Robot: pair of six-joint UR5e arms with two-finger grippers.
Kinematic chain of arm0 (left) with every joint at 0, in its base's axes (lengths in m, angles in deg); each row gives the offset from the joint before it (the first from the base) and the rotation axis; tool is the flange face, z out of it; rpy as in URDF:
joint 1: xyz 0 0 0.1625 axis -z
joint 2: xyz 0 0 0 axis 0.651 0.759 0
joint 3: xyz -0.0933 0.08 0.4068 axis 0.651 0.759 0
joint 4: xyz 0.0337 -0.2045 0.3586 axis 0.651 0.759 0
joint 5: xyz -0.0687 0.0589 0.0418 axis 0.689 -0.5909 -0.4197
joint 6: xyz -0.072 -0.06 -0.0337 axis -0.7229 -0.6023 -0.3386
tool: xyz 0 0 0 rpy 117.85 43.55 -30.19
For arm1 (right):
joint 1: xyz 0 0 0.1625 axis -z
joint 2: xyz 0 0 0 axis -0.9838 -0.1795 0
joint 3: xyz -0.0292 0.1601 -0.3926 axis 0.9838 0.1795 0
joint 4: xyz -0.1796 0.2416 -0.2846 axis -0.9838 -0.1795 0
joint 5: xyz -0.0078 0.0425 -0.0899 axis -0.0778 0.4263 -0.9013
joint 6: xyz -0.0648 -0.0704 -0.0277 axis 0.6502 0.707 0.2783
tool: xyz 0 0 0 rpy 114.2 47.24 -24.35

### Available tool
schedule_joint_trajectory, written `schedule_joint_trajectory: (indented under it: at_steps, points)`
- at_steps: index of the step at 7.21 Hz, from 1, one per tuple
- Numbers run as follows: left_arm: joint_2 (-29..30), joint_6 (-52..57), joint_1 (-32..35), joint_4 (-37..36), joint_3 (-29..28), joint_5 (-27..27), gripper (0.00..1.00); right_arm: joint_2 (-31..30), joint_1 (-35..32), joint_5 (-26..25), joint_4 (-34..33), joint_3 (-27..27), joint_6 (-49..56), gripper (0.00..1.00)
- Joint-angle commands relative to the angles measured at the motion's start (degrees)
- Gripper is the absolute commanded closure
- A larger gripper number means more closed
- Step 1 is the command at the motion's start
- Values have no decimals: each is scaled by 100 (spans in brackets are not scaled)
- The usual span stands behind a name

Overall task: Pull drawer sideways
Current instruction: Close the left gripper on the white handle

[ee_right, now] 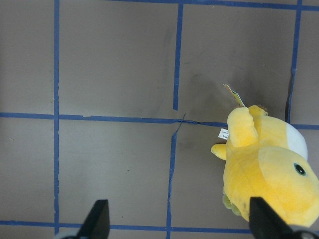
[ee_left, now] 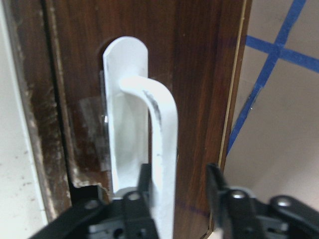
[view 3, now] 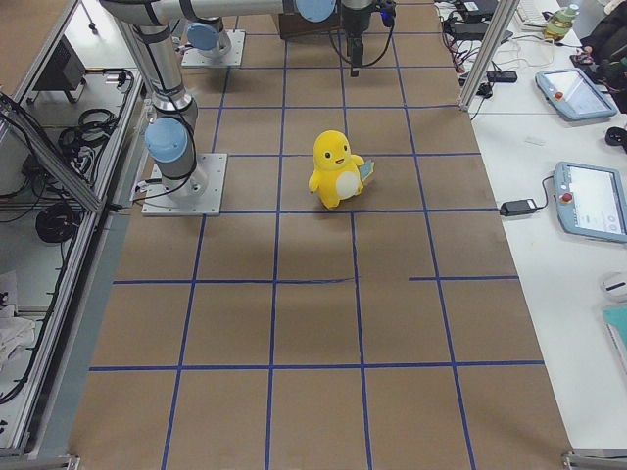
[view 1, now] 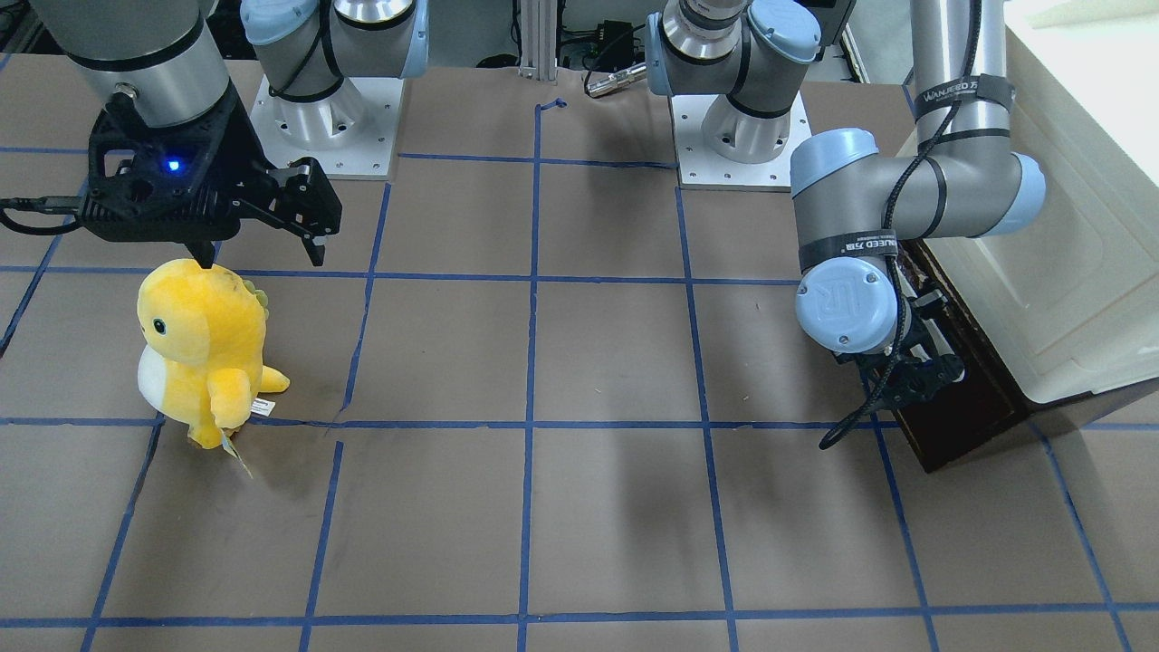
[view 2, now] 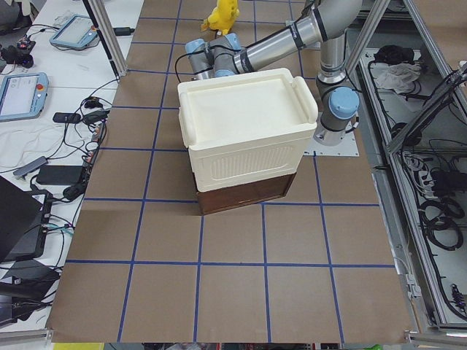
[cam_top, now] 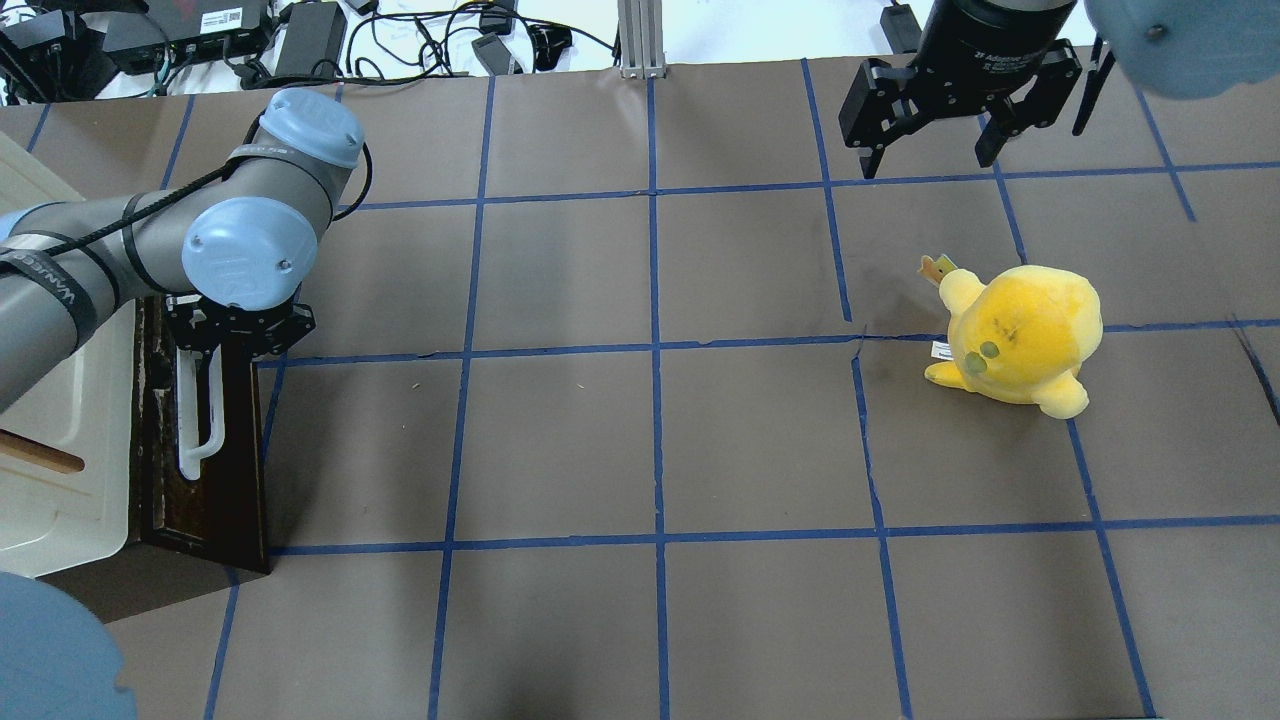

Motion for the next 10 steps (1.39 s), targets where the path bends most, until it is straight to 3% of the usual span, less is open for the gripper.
schedule_joint_trajectory:
  at_steps: [1,2,5,10]
  points:
    - [-44,-6,0,89,-8,-8,65,0,0,-6,0,0,0,0]
    - [-62,-6,0,98,0,-8,65,0,0,2,0,0,0,0]
    - [-62,3,0,142,-17,-8,100,0,0,2,0,0,0,0]
    - [-54,-6,53,396,-140,-8,100,0,0,2,0,0,0,0]
